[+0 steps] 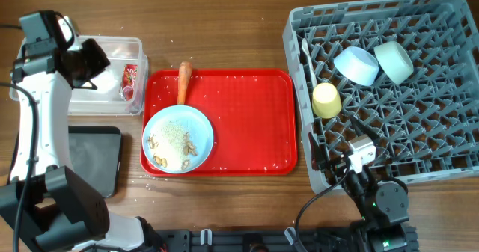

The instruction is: Sort waste into correct bins and load items into the dishwasher rack

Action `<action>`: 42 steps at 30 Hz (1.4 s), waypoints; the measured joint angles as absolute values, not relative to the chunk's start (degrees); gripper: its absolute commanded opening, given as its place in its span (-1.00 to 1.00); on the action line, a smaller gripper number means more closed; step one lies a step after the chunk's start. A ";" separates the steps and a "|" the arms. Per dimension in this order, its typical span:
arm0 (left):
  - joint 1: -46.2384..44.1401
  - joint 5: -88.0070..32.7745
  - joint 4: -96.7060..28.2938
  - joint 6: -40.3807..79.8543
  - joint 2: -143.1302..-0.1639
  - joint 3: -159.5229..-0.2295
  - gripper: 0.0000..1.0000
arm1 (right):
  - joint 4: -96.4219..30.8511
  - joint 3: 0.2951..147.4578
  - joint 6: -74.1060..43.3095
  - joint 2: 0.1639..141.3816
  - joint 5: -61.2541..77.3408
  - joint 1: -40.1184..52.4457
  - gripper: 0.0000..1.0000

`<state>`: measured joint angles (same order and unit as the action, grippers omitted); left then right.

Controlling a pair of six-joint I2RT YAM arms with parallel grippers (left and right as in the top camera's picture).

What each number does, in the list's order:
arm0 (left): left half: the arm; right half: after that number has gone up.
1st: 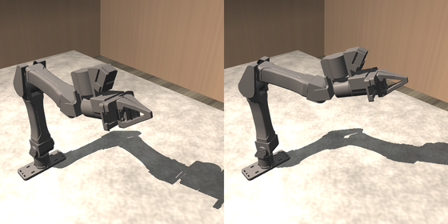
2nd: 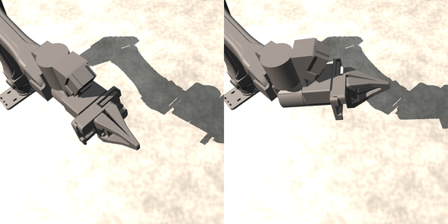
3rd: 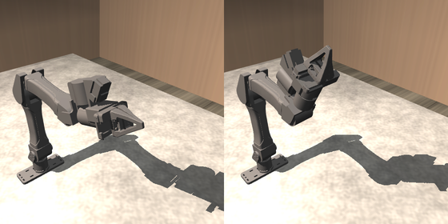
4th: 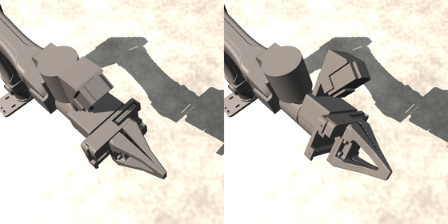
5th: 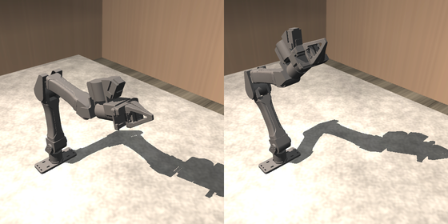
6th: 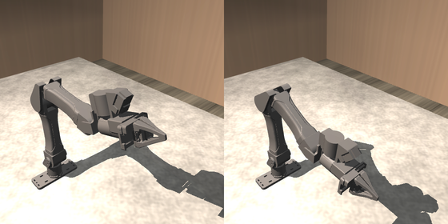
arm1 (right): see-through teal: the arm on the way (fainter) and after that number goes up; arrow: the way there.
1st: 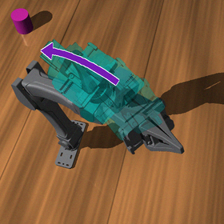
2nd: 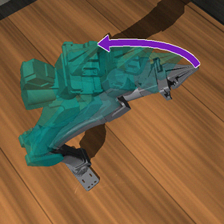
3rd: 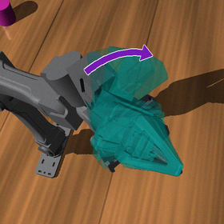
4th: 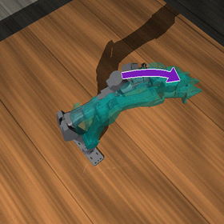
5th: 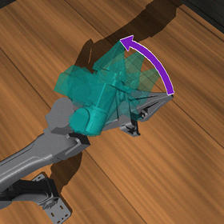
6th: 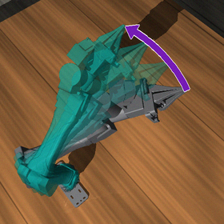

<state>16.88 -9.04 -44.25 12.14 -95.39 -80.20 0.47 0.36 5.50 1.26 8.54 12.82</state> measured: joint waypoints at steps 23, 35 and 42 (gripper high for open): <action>16.21 0.99 -49.23 15.64 -93.62 -81.97 -0.92 | 0.47 0.36 5.50 1.26 8.54 12.82 0.99; 13.37 8.93 -51.53 19.22 -92.99 -82.30 -0.92 | 0.47 0.36 5.50 1.26 8.54 12.80 0.99; 12.58 10.37 -47.88 18.98 -92.92 -82.15 -0.90 | 0.49 0.36 5.50 1.28 8.54 12.80 0.99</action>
